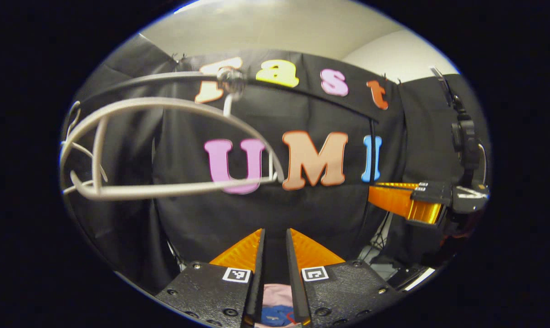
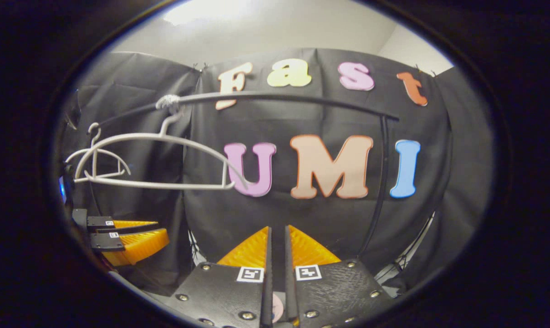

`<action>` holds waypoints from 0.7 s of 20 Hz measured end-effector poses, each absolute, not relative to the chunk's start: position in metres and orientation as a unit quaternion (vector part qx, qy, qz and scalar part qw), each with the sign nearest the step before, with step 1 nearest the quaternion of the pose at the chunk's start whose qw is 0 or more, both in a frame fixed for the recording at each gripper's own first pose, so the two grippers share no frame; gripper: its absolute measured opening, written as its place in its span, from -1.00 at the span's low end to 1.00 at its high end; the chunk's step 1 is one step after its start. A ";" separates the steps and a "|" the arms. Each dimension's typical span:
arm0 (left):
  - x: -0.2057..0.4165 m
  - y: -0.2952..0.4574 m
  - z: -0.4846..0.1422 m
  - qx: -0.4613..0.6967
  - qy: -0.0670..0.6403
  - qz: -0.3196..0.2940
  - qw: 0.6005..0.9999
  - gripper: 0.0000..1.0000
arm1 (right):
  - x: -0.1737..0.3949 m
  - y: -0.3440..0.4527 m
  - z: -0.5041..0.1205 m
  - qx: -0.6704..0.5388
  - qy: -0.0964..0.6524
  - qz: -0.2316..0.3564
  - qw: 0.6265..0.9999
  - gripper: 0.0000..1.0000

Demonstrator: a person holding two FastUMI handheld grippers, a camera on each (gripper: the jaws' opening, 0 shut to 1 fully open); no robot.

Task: Grasp the clothes on the hanger with both hands and then place them into the laundry hamper below.

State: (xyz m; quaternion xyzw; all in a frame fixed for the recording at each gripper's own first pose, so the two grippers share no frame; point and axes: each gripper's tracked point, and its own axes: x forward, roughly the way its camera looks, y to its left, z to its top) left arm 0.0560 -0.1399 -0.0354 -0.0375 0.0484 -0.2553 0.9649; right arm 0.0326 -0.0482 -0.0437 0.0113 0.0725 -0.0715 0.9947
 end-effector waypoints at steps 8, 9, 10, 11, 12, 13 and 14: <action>0.038 -0.130 0.047 -0.056 -0.040 -0.249 0.966 0.00 | 0.004 -0.066 0.016 0.051 0.003 -0.089 0.995 -0.45; 0.036 -0.130 0.049 -0.055 -0.042 -0.249 0.966 0.09 | 0.003 -0.071 0.019 0.052 -0.003 -0.093 0.994 -0.36; 0.035 -0.129 0.051 -0.055 -0.045 -0.249 0.966 0.18 | 0.000 -0.073 0.023 0.051 -0.008 -0.094 0.994 -0.19; 0.033 -0.131 0.053 -0.054 -0.049 -0.251 0.965 0.33 | -0.003 -0.073 0.027 0.050 -0.013 -0.094 0.994 -0.06; 0.030 -0.132 0.055 -0.053 -0.050 -0.253 0.965 0.48 | -0.005 -0.075 0.031 0.048 -0.017 -0.097 0.994 0.14; 0.028 -0.133 0.054 -0.050 -0.052 -0.253 0.965 0.62 | -0.008 -0.076 0.033 0.047 -0.020 -0.098 0.994 0.35; 0.025 -0.132 0.055 -0.048 -0.053 -0.254 0.965 0.87 | -0.010 -0.076 0.036 0.046 -0.022 -0.100 0.994 0.49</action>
